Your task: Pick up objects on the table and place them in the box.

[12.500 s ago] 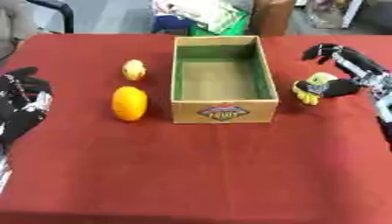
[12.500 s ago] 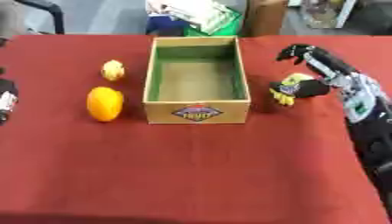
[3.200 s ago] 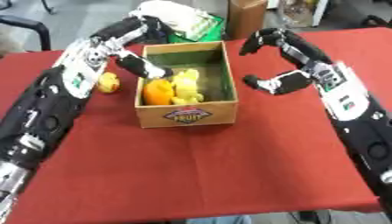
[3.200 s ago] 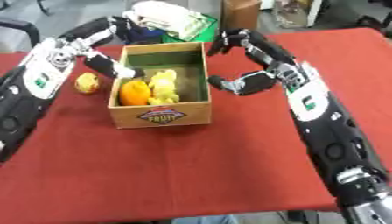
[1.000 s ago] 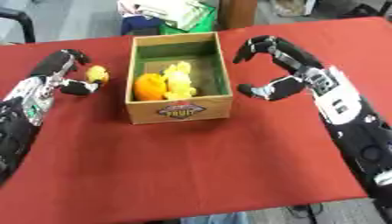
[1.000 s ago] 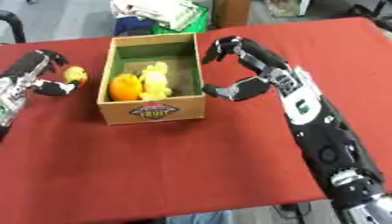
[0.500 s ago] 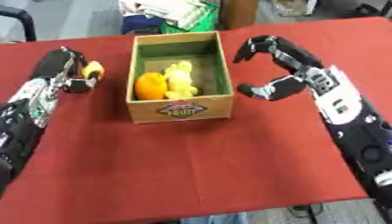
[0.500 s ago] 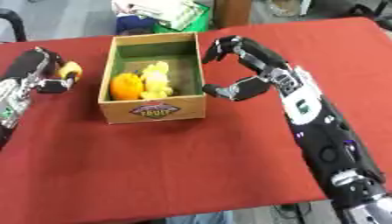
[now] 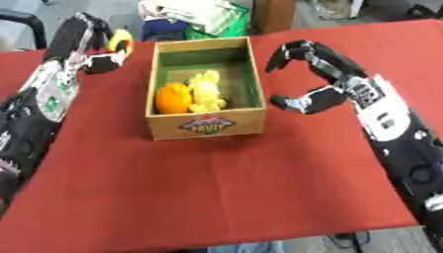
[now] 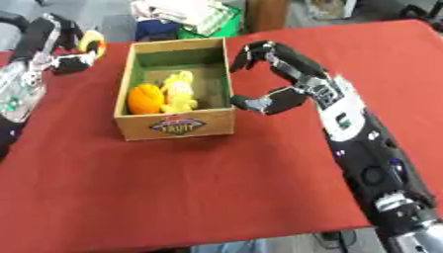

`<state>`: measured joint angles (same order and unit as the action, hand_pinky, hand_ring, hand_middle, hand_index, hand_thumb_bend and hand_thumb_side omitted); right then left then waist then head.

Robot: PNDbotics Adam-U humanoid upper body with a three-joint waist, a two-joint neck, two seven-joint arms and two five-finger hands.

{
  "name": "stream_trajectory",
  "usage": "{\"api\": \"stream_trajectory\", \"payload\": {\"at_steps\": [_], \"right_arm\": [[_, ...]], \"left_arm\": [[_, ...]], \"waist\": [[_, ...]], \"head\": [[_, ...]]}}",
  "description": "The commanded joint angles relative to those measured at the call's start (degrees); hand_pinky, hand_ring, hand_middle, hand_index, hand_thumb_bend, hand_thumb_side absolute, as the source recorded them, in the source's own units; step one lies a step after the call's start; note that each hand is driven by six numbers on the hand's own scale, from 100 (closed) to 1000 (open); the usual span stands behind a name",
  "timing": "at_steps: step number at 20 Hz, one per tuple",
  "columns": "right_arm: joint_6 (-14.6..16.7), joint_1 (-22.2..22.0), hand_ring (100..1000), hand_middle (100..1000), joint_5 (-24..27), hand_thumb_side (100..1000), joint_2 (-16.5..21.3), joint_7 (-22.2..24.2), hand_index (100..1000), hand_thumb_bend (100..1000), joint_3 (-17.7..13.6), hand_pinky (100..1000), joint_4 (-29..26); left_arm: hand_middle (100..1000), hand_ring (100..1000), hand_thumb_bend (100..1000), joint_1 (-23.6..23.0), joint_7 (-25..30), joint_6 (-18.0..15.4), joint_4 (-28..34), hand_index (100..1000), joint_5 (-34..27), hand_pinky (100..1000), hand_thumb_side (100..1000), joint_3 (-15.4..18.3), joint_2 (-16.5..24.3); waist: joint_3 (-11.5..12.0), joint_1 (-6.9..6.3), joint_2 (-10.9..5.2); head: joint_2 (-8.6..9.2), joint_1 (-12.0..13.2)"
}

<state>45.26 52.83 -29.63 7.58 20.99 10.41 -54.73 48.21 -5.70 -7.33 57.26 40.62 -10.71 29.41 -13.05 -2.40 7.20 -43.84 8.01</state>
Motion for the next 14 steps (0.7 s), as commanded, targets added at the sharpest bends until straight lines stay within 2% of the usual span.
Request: {"api": "stream_trajectory", "payload": {"at_steps": [1, 5, 6, 7, 8, 10, 12, 14], "right_arm": [[6.7, 0.8, 698, 644, 0.3, 602, -0.2, 7.0, 714, 417, 0.2, 648, -0.7], [6.7, 0.9, 697, 644, 0.5, 603, -0.5, 7.2, 714, 417, 0.2, 649, -0.8], [6.7, 0.9, 697, 644, 0.5, 602, -0.4, 7.2, 714, 416, 0.2, 649, -0.8], [6.7, 0.9, 697, 644, 0.5, 603, -0.4, 7.2, 715, 417, 0.2, 650, -0.8], [6.7, 0.8, 697, 643, 0.5, 605, -0.4, 7.3, 714, 420, 0.2, 650, -0.8], [6.7, 0.8, 697, 642, 0.5, 604, -0.4, 7.4, 714, 419, 0.3, 649, -0.8], [6.7, 0.7, 696, 642, 0.5, 602, -0.3, 7.4, 714, 417, 0.2, 649, -0.8], [6.7, 0.8, 697, 643, 0.5, 605, -0.2, 7.3, 714, 419, 0.1, 649, -0.8]], "left_arm": [[351, 428, 229, 2.3, 5.0, -2.3, 3.5, 505, 0.6, 561, 214, -2.1, -1.0], [426, 479, 265, 2.3, 10.5, -4.8, 3.0, 570, 3.0, 594, 235, -3.7, -3.3], [467, 511, 303, 2.1, 11.7, -5.5, 2.7, 610, 3.4, 613, 253, -4.0, -3.7], [498, 533, 347, 1.9, 13.1, -6.1, 2.5, 645, 3.7, 625, 268, -4.2, -4.0], [555, 573, 491, 1.8, 14.3, -6.7, 2.3, 706, 3.8, 645, 311, -4.2, -4.1], [672, 653, 690, 1.7, 15.9, -7.3, 2.4, 800, 3.5, 696, 373, -4.0, -4.1], [739, 705, 762, 1.5, 16.6, -7.2, 2.6, 835, 2.9, 726, 387, -3.5, -3.9], [746, 711, 731, 1.2, 16.5, -6.9, 3.5, 829, 1.7, 726, 380, -3.0, -3.6]], "waist": [[-0.3, 0.22, -1.18], [-0.7, 0.34, -1.23], [-0.7, 0.32, -1.23], [-0.7, 0.30, -1.23], [-0.7, 0.29, -1.21], [-0.6, 0.25, -1.18], [-0.6, 0.21, -1.14], [-0.4, 0.19, -1.11]], "head": [[-0.26, 0.6], [-0.28, 0.8], [-0.28, 0.9], [-0.28, 0.9], [-0.28, 0.8], [-0.28, 0.6], [-0.28, 0.6], [-0.28, 0.3]]}}
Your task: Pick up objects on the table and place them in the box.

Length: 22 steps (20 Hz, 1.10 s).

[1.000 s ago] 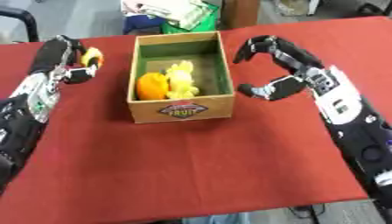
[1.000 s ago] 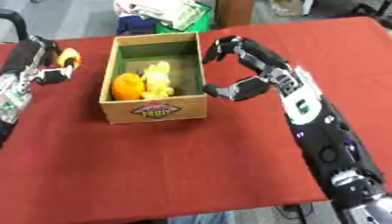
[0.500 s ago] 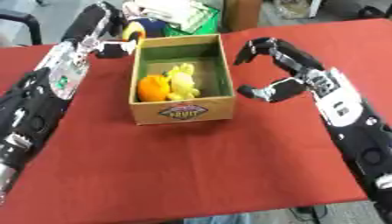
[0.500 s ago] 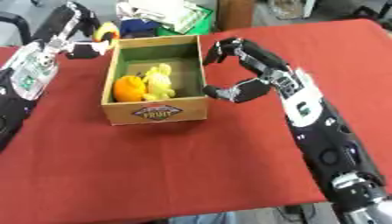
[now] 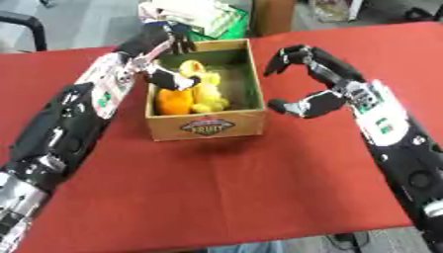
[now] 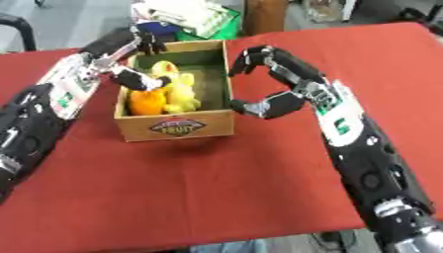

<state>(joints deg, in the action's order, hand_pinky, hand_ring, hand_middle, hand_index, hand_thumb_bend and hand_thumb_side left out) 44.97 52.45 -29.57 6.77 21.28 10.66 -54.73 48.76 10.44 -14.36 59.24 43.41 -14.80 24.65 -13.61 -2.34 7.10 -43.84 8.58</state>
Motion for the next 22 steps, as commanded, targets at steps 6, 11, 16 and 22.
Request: {"api": "stream_trajectory", "payload": {"at_steps": [6, 11, 16, 22], "right_arm": [[7.0, 0.8, 696, 643, 0.3, 599, 1.9, 6.3, 713, 412, -0.8, 648, -0.7], [6.2, -0.7, 692, 636, 0.6, 560, 4.5, 4.3, 708, 376, -2.8, 636, -1.2], [3.7, -2.2, 687, 629, 3.0, 518, 7.2, 2.8, 701, 378, -4.3, 623, -3.7], [-0.2, -3.9, 683, 624, 8.8, 482, 10.3, 2.9, 697, 383, -5.5, 610, -8.5]], "left_arm": [[592, 589, 368, -3.2, -7.7, 4.7, 13.1, 733, -14.9, 646, 239, 3.7, 4.6], [562, 561, 270, -11.9, -14.2, 11.2, 27.9, 713, -32.3, 619, 199, 8.3, 9.7], [578, 576, 205, -21.9, -19.5, 14.1, 36.6, 715, -40.7, 620, 187, 14.0, 12.0], [587, 582, 176, -30.0, -22.6, 12.7, 39.3, 725, -45.8, 616, 183, 18.4, 10.6]], "waist": [[1.8, 0.44, -1.03], [4.9, 0.59, -0.93], [7.1, 0.70, -0.64], [8.6, 1.12, 0.07]], "head": [[-0.27, -1.4], [-0.27, -2.1], [-0.27, -2.4], [-0.27, -2.0]]}}
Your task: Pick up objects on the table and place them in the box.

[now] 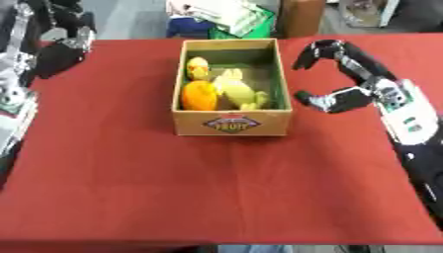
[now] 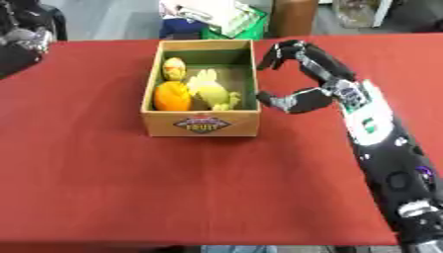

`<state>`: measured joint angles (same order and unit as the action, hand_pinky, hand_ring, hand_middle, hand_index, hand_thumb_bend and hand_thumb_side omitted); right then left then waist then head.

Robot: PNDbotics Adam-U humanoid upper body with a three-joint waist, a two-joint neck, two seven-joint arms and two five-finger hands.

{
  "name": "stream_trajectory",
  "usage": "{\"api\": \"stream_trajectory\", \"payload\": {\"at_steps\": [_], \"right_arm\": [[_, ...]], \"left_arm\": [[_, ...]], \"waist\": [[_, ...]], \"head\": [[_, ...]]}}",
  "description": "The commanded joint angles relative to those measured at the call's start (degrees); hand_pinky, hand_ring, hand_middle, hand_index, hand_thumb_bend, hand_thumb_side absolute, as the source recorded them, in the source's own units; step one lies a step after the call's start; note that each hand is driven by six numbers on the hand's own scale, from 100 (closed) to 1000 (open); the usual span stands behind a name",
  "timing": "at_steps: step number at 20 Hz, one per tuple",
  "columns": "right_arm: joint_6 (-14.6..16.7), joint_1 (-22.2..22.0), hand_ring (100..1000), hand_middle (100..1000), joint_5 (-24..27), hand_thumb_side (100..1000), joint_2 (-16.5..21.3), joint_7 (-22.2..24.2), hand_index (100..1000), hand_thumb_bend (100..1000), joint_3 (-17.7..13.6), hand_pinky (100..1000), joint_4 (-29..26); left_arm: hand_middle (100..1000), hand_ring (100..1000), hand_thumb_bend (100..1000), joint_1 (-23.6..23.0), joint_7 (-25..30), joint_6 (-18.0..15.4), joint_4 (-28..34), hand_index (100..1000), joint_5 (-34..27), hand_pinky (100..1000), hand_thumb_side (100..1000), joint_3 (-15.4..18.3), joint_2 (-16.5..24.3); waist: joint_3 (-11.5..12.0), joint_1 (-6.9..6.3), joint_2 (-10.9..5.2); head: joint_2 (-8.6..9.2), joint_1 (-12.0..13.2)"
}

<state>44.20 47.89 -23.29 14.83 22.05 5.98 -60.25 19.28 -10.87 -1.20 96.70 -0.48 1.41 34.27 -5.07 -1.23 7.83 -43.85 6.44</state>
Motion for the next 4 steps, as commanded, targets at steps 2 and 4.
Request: {"api": "stream_trajectory", "payload": {"at_steps": [2, 4], "right_arm": [[-0.7, 0.0, 679, 620, 4.4, 459, 3.2, 2.3, 692, 381, -1.4, 602, -4.4], [-2.1, -0.8, 676, 618, 6.0, 450, 4.0, 2.5, 689, 380, -2.0, 598, -5.7]], "left_arm": [[583, 579, 167, -1.9, -2.1, -0.5, 1.8, 724, -3.3, 611, 182, 2.9, 0.2], [582, 578, 167, -3.2, -2.3, -0.5, 1.6, 724, -4.4, 609, 185, 3.3, -0.5]], "waist": [[0.4, 0.16, -0.50], [0.7, 0.28, -0.30]], "head": [[-0.27, 0.2], [-0.27, 0.3]]}}
